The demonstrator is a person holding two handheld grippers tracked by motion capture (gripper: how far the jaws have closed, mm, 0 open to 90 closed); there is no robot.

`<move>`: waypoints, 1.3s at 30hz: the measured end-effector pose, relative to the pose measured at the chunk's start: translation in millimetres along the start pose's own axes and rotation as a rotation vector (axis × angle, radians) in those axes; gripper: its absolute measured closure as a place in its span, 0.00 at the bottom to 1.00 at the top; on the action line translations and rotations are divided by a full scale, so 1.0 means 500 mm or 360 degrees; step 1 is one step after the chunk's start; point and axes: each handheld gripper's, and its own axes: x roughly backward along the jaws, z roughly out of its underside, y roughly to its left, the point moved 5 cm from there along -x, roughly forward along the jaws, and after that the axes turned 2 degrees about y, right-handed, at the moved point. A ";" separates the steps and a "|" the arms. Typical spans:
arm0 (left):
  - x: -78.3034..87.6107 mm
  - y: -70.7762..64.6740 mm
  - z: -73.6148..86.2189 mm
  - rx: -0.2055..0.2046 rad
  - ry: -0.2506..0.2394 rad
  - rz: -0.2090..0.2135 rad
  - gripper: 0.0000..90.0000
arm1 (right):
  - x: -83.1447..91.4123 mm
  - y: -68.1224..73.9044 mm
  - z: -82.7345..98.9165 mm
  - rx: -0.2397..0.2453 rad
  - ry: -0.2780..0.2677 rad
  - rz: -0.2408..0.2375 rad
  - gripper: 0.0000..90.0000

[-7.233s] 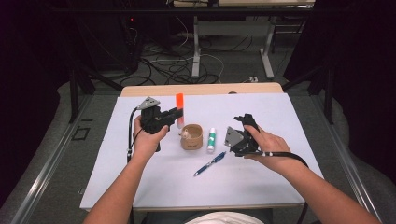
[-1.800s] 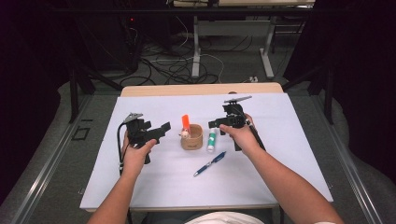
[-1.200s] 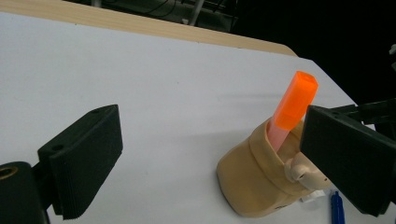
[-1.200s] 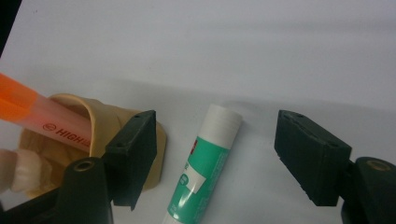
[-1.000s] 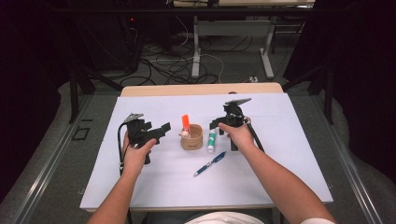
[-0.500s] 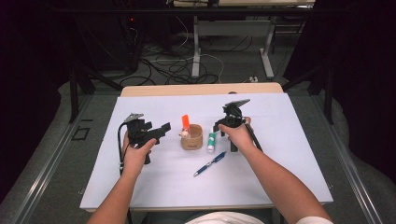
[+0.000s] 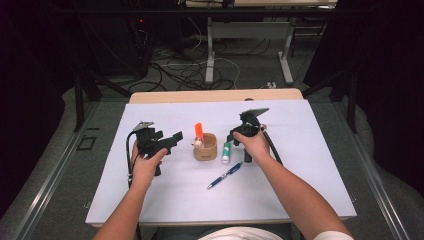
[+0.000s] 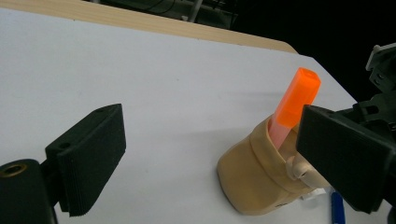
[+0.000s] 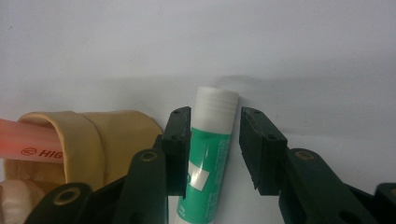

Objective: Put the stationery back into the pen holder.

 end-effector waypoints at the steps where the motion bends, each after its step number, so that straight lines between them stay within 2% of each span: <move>1: 0.000 0.000 0.000 -0.0004 0.0001 0.0002 0.09 | -0.001 0.000 0.000 -0.0006 0.0009 -0.0001 0.70; 2: 0.000 0.000 0.000 -0.0003 0.0001 0.0003 0.09 | -0.001 -0.004 0.002 0.0018 0.0031 0.0025 0.69; 6: 0.000 0.001 0.000 0.0000 0.0002 0.0003 0.09 | -0.010 0.001 0.004 -0.0040 0.0051 -0.0002 0.67; 7: 0.000 0.002 0.000 -0.0006 0.0004 -0.0002 0.09 | -0.013 -0.002 0.006 -0.0013 0.0063 0.0018 0.67; 9: 0.000 0.002 0.000 -0.0006 0.0004 0.0000 0.09 | -0.014 -0.002 0.008 -0.0025 0.0100 0.0051 0.67; 10: -0.001 0.001 0.000 0.0002 0.0004 0.0005 0.09 | -0.015 -0.001 0.008 -0.0054 0.0115 0.0045 0.67; 13: -0.002 0.000 0.001 0.0007 -0.0001 0.0002 0.09 | -0.022 -0.004 0.008 -0.0040 0.0112 0.0028 0.64; 14: -0.002 0.000 0.001 0.0008 -0.0002 0.0003 0.09 | -0.024 -0.004 0.008 -0.0058 0.0111 0.0032 0.64; 15: -0.002 0.000 0.001 0.0003 0.0000 0.0001 0.09 | -0.024 -0.002 0.011 -0.0075 0.0144 0.0028 0.64; 16: -0.001 0.000 0.001 0.0007 0.0007 0.0003 0.09 | -0.027 -0.005 0.010 -0.0052 0.0130 0.0022 0.64; 19: 0.000 0.002 0.000 -0.0007 0.0005 0.0000 0.09 | -0.027 -0.001 0.010 -0.0101 0.0151 0.0013 0.64; 20: 0.000 0.001 0.000 0.0000 0.0004 0.0005 0.09 | -0.030 -0.002 0.008 -0.0094 0.0122 0.0002 0.64; 22: -0.001 0.001 0.000 0.0001 -0.0002 0.0008 0.10 | -0.031 0.000 0.009 -0.0114 0.0119 -0.0011 0.64; 23: 0.001 0.001 0.000 -0.0002 0.0011 0.0011 0.10 | -0.030 0.001 0.010 -0.0128 0.0139 -0.0012 0.64; 26: 0.000 0.001 0.000 -0.0003 0.0001 0.0007 0.10 | -0.031 0.000 0.009 -0.0156 0.0146 0.0003 0.64; 32: 0.000 0.001 0.000 0.0001 -0.0004 0.0006 0.10 | -0.039 -0.006 0.011 -0.0160 0.0162 0.0032 0.65; 39: 0.000 0.001 0.000 -0.0009 0.0007 -0.0001 0.10 | -0.041 -0.006 0.011 -0.0174 0.0153 0.0025 0.66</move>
